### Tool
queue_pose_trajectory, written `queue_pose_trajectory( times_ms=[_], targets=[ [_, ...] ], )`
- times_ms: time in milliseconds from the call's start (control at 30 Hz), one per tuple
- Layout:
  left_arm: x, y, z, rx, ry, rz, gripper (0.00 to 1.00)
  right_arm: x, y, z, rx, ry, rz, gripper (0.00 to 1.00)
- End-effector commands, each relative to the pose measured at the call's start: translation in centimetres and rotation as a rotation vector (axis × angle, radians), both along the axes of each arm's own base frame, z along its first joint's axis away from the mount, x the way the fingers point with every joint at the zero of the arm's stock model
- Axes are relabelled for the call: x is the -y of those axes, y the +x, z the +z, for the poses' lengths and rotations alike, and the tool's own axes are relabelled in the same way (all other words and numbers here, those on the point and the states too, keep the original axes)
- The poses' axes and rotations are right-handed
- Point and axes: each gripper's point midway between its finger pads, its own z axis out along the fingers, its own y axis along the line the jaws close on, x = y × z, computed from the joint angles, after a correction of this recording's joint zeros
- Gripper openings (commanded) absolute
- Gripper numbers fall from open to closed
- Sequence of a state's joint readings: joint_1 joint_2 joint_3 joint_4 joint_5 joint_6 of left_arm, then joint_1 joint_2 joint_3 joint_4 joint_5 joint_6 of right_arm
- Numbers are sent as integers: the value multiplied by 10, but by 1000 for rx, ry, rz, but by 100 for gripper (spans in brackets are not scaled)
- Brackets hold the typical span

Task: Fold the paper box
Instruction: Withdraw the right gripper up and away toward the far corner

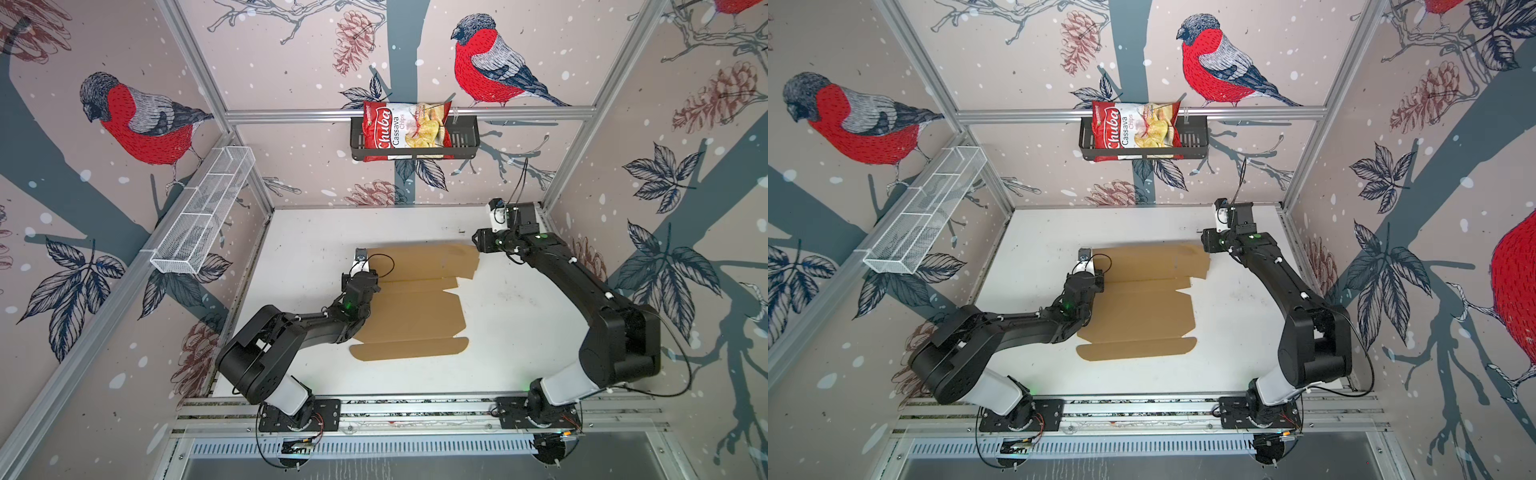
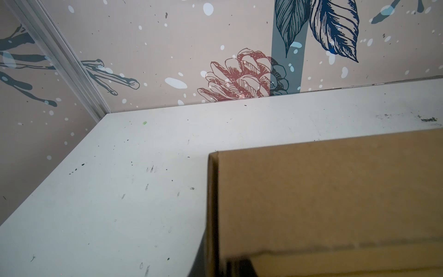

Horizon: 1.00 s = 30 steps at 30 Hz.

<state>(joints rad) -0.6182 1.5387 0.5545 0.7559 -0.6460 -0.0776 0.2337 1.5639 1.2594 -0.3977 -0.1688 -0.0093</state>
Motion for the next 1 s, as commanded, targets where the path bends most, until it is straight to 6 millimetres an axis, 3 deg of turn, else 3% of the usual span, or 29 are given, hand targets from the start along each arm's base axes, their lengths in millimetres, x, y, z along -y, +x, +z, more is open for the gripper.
queue_pose_trajectory(
  times_ms=[0, 133, 400, 600, 700, 800, 967],
  targets=[
    [0, 2, -4, -36, 46, -24, 0, -14, -16, -7, -16, -3, 124, 62],
    [0, 5, 0, -35, 41, -27, 0, -18, -26, -15, -20, -21, 171, 61],
    [1, 6, -4, -42, 46, -31, 0, -17, -16, -29, -45, -123, 180, 59],
    [2, 8, -5, -46, 48, -36, 0, -8, 2, -14, 11, -211, 145, 69],
    [2, 8, -5, -45, 49, -38, 0, -14, 5, -10, 17, -219, 198, 73],
    [2, 8, -6, -47, 50, -38, 0, -27, -7, -30, -31, -265, 344, 73],
    [2, 8, -2, -41, 48, -37, 0, -17, -16, -45, -58, -318, 417, 70]
  ],
)
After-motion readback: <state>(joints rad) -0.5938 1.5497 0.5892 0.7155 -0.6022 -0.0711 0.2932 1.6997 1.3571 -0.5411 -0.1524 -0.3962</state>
